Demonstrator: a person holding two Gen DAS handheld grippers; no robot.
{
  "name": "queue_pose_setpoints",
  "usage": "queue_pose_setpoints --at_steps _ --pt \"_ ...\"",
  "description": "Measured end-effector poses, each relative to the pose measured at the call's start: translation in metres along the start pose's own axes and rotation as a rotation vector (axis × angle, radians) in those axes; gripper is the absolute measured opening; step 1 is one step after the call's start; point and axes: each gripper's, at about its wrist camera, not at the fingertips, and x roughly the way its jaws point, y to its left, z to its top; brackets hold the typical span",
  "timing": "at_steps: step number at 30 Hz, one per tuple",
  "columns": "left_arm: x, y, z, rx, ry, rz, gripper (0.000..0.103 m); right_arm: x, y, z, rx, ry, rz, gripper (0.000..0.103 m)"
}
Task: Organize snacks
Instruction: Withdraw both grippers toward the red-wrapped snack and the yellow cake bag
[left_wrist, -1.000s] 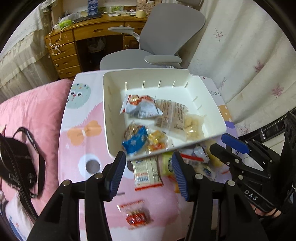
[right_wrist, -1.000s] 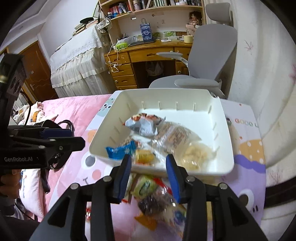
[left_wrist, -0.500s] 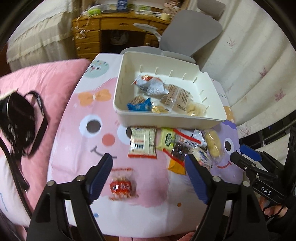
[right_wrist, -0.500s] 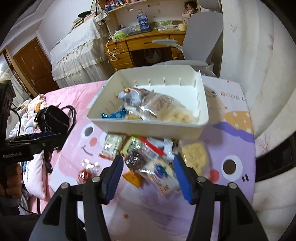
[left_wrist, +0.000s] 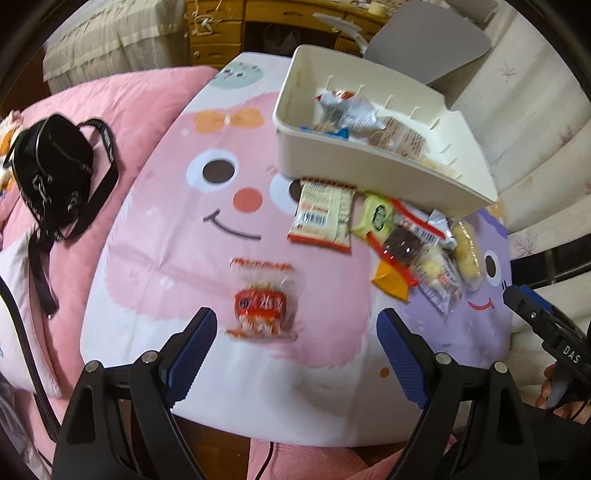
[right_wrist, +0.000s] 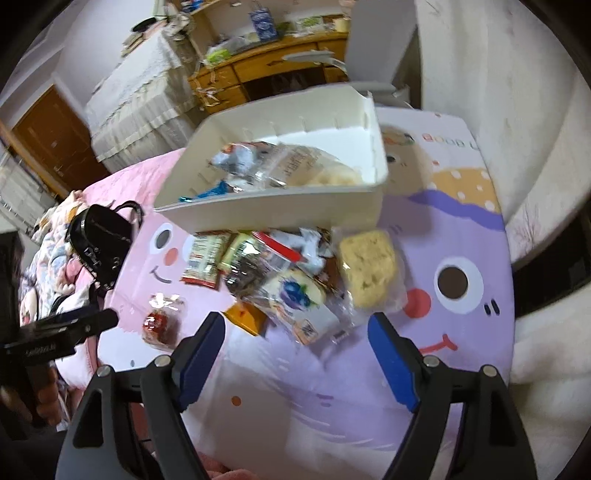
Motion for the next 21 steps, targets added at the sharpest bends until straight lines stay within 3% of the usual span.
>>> queue_pose_setpoints --at_steps 7,12,21 --pt "0.026 0.010 -0.010 -0.067 0.041 0.023 0.088 0.021 -0.018 -0.010 0.041 0.044 -0.074 0.080" --pt "0.049 0.013 -0.010 -0.100 0.090 0.041 0.088 0.031 -0.032 -0.013 0.052 0.041 -0.178 0.080" --pt "0.080 0.019 0.004 -0.140 0.146 0.057 0.088 0.046 -0.046 -0.008 0.071 0.045 -0.209 0.080"
